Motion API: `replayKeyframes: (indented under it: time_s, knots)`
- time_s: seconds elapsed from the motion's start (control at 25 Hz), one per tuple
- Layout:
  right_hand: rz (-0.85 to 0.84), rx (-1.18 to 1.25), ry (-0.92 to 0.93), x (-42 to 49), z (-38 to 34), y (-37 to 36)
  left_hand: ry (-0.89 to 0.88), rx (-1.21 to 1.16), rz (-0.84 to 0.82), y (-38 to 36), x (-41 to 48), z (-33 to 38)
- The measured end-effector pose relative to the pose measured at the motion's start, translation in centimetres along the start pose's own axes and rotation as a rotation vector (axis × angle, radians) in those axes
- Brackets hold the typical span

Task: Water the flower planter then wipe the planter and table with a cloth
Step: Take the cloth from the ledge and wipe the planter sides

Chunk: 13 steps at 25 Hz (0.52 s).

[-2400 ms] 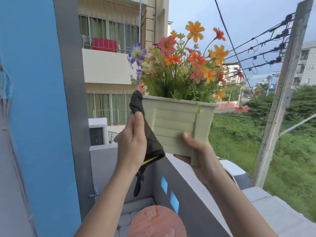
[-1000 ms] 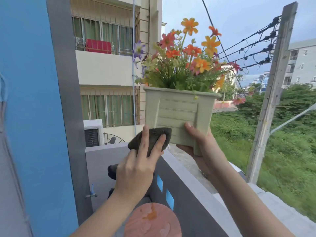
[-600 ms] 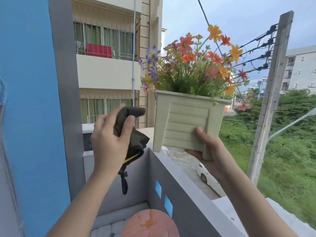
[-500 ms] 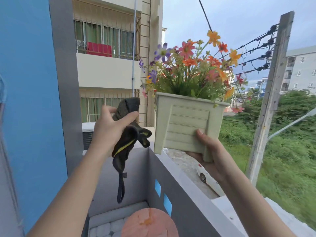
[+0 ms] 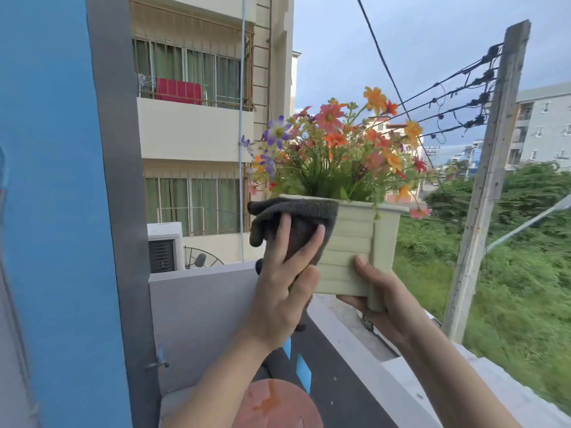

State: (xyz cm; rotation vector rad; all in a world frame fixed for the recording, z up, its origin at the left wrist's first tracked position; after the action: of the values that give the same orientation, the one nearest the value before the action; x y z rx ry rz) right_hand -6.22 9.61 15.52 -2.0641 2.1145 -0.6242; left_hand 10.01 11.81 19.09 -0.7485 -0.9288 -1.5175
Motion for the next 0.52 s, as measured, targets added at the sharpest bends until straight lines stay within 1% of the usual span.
replayKeyframes:
  time_s: [0.04,0.08,0.12,0.16,0.2,0.24,0.28,0.4,0.44,0.48,0.52]
  knots:
    - [-0.021,-0.003,0.005,-0.1,-0.2,-0.2,0.018,0.045,0.03,-0.1,0.1,-0.7]
    - [-0.041,0.001,0.005,-0.2,-0.2,-0.3,0.111,-0.012,0.08,0.5,0.2,-1.9]
    - [-0.063,0.015,0.004,-0.4,-0.2,-0.5,0.246,-0.115,0.087,1.1,0.2,-3.0]
    - [-0.08,0.035,-0.003,-0.7,-0.3,-0.7,0.336,-0.175,0.076,1.8,-0.3,-4.2]
    - [-0.088,0.052,-0.012,-0.8,-0.2,-0.8,0.359,-0.213,0.057,1.8,-0.4,-4.7]
    - [-0.089,0.066,-0.015,-0.7,-0.1,-0.8,0.344,-0.229,0.041,1.8,-0.5,-4.6]
    - [-0.086,0.087,-0.016,-0.6,-0.1,-0.7,0.291,-0.197,0.023,1.5,-0.5,-3.8]
    - [-0.113,0.153,-0.021,-0.7,-0.5,-0.7,0.037,-0.067,0.03,0.5,-0.1,-0.5]
    - [-0.129,0.169,-0.022,-0.8,-0.6,-0.8,0.03,-0.08,0.04,0.6,0.3,-0.7]
    - [-0.141,0.174,-0.022,-0.9,-0.6,-0.7,0.111,-0.091,0.072,0.8,0.9,-2.0]
    - [-0.151,0.174,-0.023,-0.9,-0.5,-0.6,0.249,-0.084,0.116,1.2,1.4,-4.0]
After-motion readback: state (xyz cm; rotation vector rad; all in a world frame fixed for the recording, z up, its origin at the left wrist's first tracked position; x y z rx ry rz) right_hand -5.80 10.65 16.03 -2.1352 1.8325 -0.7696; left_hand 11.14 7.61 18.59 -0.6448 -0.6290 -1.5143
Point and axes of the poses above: each hand's wrist, its own x-axis towards the middle knuckle, its own y-axis out of the back of the hand, z = x × y, the point moved 7 cm from there along x, towards the middle knuckle, and after that the axes turned 4 degrees about z, right-handed, at the moved point
